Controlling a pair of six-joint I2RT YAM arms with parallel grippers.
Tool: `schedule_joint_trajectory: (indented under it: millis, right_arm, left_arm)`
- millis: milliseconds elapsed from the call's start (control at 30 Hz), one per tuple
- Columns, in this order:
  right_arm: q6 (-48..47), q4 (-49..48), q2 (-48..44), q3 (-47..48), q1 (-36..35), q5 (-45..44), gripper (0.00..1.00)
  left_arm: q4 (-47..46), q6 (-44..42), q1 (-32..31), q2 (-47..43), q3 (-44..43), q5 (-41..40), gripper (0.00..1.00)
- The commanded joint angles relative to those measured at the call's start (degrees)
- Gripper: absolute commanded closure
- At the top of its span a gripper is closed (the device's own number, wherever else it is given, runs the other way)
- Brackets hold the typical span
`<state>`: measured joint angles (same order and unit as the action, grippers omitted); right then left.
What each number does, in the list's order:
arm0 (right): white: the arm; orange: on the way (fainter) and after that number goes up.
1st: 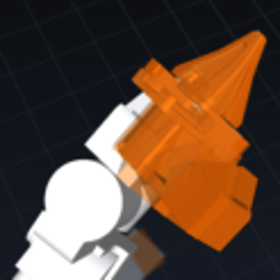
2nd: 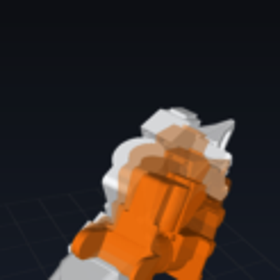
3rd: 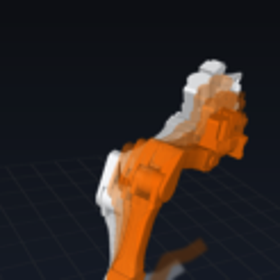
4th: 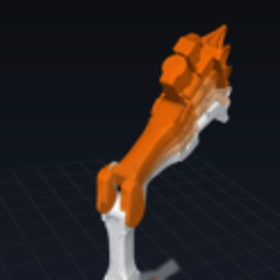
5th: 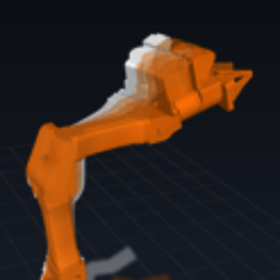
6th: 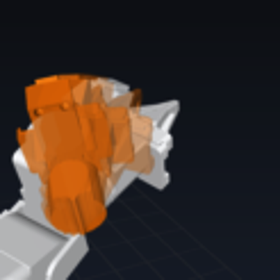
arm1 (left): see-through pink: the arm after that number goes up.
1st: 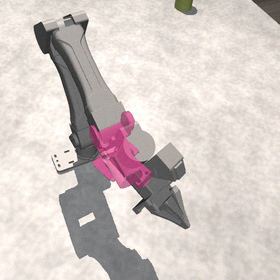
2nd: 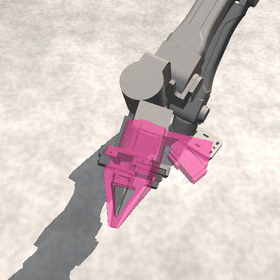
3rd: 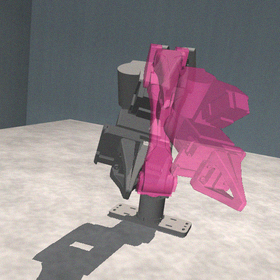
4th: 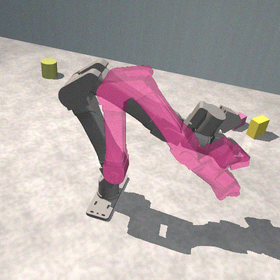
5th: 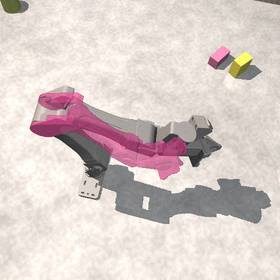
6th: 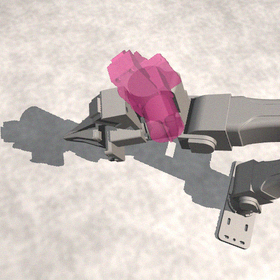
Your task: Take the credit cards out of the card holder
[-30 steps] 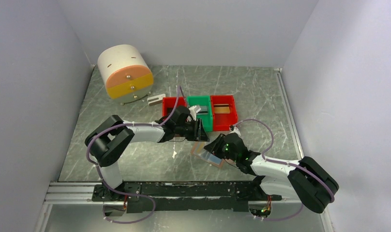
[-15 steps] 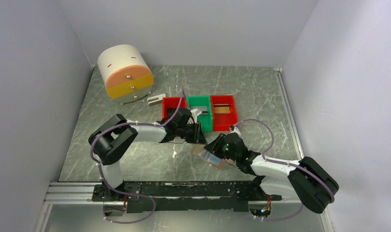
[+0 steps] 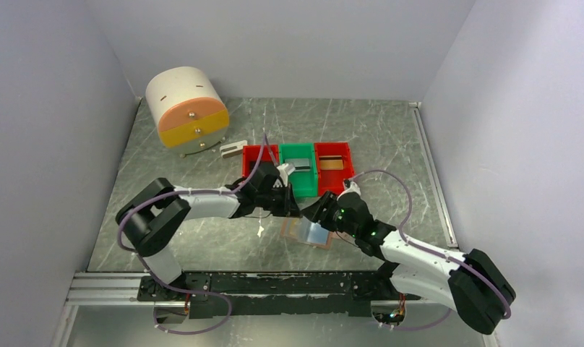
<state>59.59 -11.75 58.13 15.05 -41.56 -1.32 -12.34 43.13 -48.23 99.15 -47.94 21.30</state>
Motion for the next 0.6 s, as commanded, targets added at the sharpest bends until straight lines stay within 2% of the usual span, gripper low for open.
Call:
schedule_joint_trajectory:
  millis: [0,300,467,567]
  right_arm:
    - [-1.9,6.6,-2.8,2.3,0.6,-2.4,0.42]
    - [-4.0,10.9,2.1,7.1,0.6,-1.9,0.44]
    - [-5.7,11.1,2.9,9.4,0.6,-1.5,0.44]
    - [-7.4,11.8,3.7,10.8,0.6,-0.5,0.45]
  left_arm:
    - [3.2,1.3,-0.6,-5.7,4.1,-4.3,0.91]
    - [14.0,8.7,-1.4,-18.9,12.0,-14.8,0.91]
    - [22.2,12.8,-1.4,-25.4,11.5,-22.9,0.91]
    - [25.4,13.6,-1.4,-25.4,10.2,-25.6,0.91]
